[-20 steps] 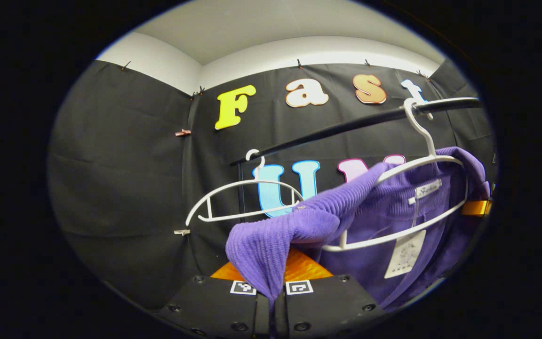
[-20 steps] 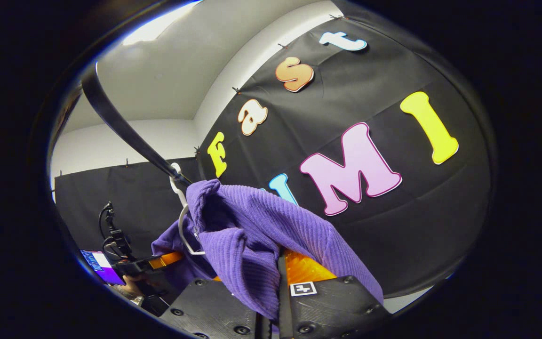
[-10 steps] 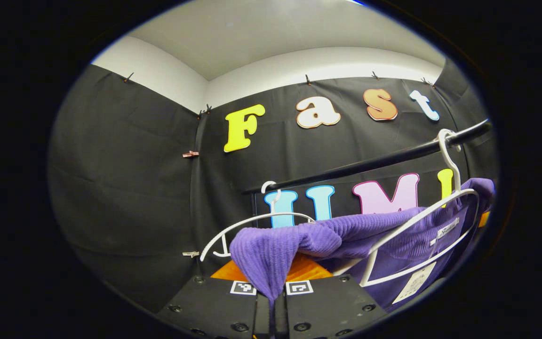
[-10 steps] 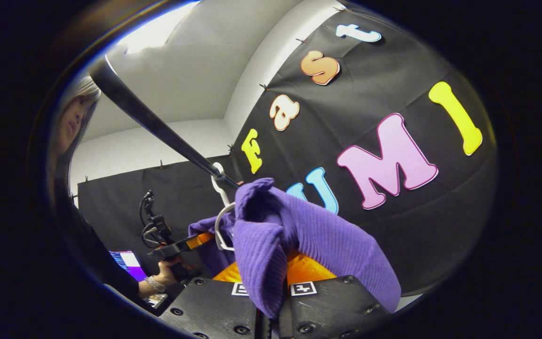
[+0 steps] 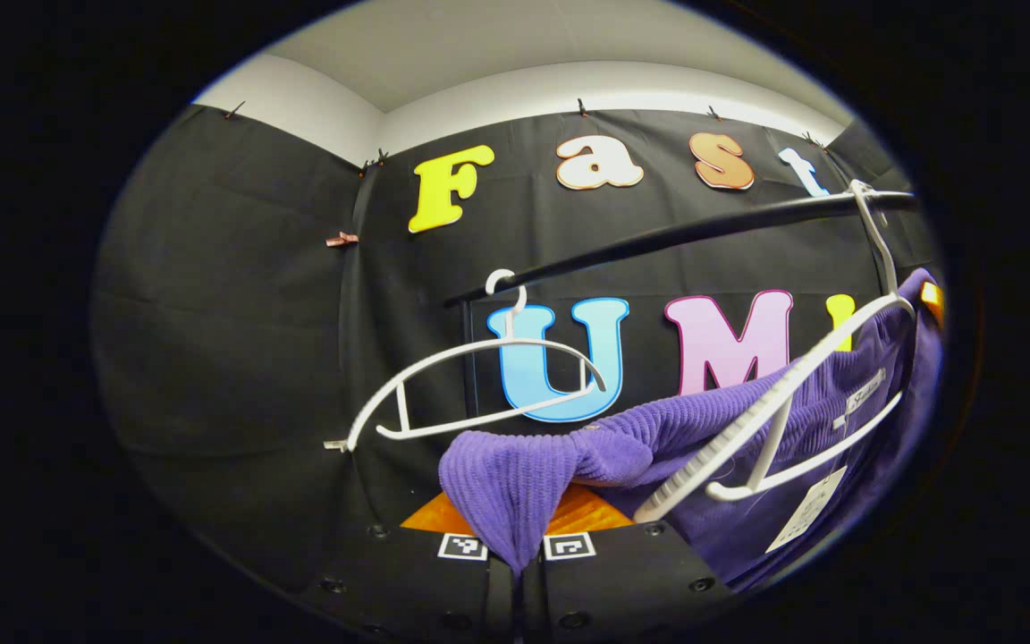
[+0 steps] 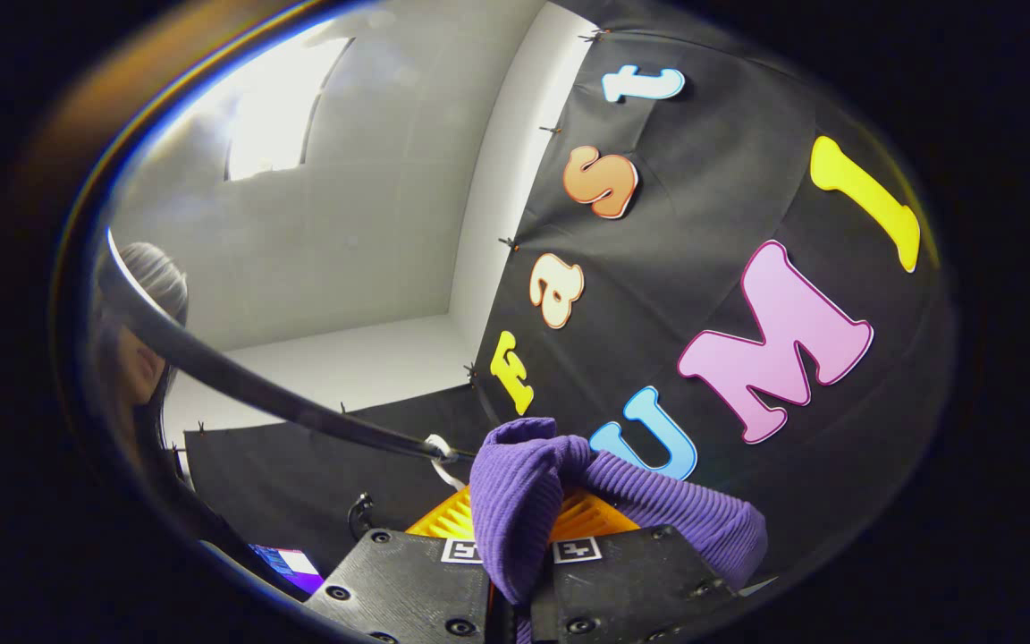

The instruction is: Grasp the clothes on the hanger with both hands and then place them into the laundry hamper below.

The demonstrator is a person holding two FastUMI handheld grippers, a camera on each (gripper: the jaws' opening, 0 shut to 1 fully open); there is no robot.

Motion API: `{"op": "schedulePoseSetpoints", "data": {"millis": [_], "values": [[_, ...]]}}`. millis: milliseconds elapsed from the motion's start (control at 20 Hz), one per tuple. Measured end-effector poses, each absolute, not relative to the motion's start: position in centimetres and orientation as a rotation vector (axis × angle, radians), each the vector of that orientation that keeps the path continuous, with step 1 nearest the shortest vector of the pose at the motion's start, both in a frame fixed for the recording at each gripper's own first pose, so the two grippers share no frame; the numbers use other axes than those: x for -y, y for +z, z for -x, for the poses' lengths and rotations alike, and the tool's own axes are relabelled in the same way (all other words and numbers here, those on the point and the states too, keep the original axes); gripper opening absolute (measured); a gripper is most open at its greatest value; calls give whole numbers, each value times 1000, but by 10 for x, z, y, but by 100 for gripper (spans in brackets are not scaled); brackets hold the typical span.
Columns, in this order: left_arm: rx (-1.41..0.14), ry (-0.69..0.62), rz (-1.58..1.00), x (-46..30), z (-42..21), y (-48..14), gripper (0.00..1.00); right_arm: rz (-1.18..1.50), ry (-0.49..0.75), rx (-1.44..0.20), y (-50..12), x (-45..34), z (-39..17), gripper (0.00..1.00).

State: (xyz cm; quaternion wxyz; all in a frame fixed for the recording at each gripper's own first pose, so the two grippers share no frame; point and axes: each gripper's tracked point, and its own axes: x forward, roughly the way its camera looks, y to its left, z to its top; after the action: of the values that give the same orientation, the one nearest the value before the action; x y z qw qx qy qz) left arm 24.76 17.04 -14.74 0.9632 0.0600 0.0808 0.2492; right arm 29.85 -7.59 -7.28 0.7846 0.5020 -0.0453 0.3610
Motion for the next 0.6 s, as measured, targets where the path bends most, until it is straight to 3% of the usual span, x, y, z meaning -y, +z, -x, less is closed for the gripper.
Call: {"op": "schedulePoseSetpoints", "data": {"millis": [250, 600], "values": [[-274, 486, 17, -148, -240, -228, 9, -1085, 787, 87, -71, 70, -305, 15], [-406, 287, 26, -40, -245, -287, 7, -1049, 513, 61, -126, 149, -326, 15]]}}
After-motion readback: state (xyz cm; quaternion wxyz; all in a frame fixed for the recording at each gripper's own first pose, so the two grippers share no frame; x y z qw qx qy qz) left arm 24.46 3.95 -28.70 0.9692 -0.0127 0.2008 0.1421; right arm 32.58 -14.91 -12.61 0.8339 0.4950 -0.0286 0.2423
